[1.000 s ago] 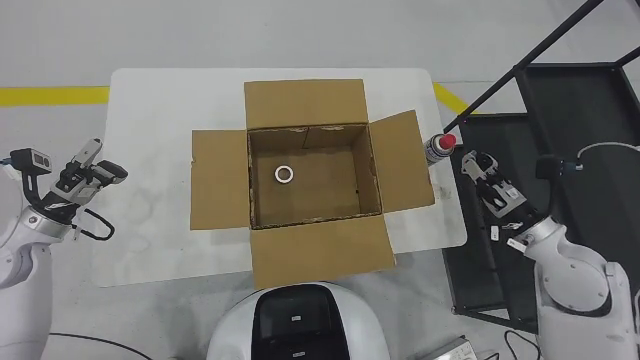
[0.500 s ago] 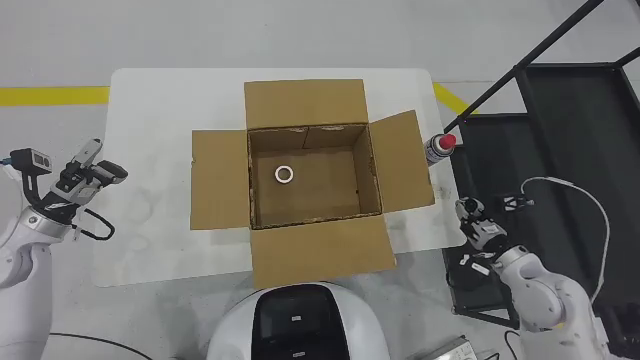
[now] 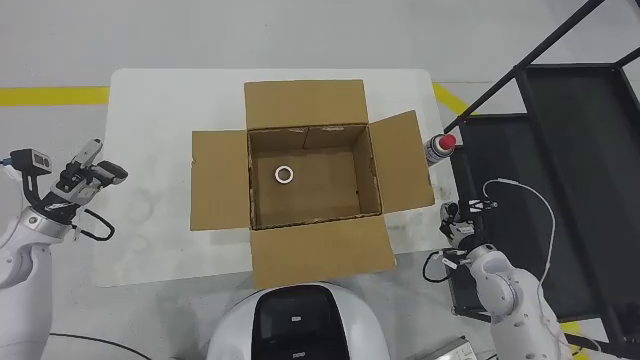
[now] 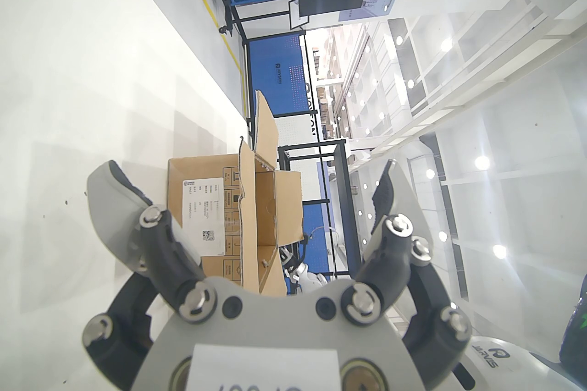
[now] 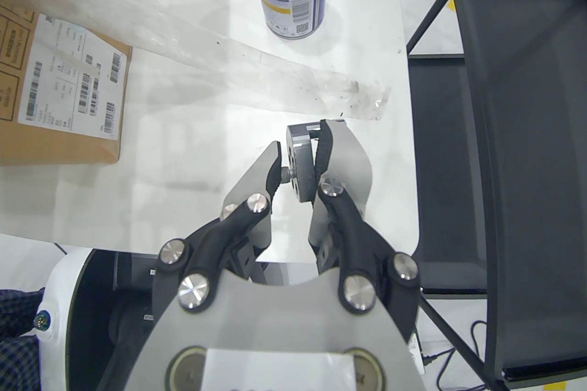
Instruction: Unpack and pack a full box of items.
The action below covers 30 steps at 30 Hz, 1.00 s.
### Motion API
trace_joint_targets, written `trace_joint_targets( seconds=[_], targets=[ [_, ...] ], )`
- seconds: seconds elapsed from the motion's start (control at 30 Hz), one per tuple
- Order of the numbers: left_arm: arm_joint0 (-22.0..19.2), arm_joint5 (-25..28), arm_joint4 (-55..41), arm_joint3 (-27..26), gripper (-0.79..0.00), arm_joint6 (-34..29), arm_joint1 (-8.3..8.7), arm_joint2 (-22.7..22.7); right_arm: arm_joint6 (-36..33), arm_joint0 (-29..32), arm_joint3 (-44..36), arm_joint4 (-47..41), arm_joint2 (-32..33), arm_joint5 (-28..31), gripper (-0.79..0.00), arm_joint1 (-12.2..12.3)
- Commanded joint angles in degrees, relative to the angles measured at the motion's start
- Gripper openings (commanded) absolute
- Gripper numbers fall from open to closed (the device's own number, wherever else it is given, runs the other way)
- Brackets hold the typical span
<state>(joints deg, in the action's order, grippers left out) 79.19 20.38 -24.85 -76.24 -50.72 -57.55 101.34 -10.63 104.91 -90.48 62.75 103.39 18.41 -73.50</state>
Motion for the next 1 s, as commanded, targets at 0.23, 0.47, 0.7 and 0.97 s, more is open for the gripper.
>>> trace_joint_targets(
  seconds=[0.23, 0.47, 0.7, 0.97],
  targets=[
    [0.0, 0.0, 0.0, 0.0, 0.0, 0.0, 0.0, 0.0, 0.0, 0.0, -0.1, -0.1, 0.0, 0.1, -0.785, 0.0],
    [0.0, 0.0, 0.0, 0.0, 0.0, 0.0, 0.0, 0.0, -0.1, -2.0, 0.8, 0.9, -1.5, -1.4, -0.785, 0.0],
    [0.0, 0.0, 0.0, 0.0, 0.0, 0.0, 0.0, 0.0, 0.2, -5.5, 7.6, 5.4, -4.4, -5.0, -0.785, 0.0],
    [0.0, 0.0, 0.0, 0.0, 0.0, 0.0, 0.0, 0.0, 3.1, -7.0, 11.7, 7.7, -6.1, -7.3, -0.785, -0.1]
  ],
)
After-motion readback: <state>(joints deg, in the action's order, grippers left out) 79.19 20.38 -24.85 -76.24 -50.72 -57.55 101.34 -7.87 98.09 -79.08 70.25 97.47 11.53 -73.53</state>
